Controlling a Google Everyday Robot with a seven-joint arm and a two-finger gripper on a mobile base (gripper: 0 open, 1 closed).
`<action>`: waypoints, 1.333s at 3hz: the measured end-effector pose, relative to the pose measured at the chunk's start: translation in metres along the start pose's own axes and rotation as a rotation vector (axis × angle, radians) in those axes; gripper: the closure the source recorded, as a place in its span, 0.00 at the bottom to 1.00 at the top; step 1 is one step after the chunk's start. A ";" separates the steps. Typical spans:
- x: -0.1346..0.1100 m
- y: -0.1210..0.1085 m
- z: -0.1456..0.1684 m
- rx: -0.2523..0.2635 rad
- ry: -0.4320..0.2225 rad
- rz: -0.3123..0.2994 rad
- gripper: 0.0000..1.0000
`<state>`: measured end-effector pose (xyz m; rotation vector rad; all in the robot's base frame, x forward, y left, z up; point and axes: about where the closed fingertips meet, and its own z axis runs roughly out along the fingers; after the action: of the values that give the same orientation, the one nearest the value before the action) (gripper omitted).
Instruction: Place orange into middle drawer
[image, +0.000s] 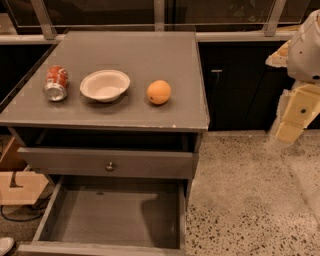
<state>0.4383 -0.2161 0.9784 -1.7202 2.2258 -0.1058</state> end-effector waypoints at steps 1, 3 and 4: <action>-0.001 -0.002 0.001 0.002 0.003 -0.001 0.00; -0.026 -0.067 0.064 -0.001 0.061 -0.011 0.00; -0.028 -0.067 0.067 -0.001 0.058 -0.012 0.00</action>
Offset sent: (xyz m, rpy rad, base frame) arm 0.0241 0.0061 -0.0106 -0.0364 0.0139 -0.0004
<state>0.5270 -0.1988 0.9381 -1.7523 2.2575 -0.1590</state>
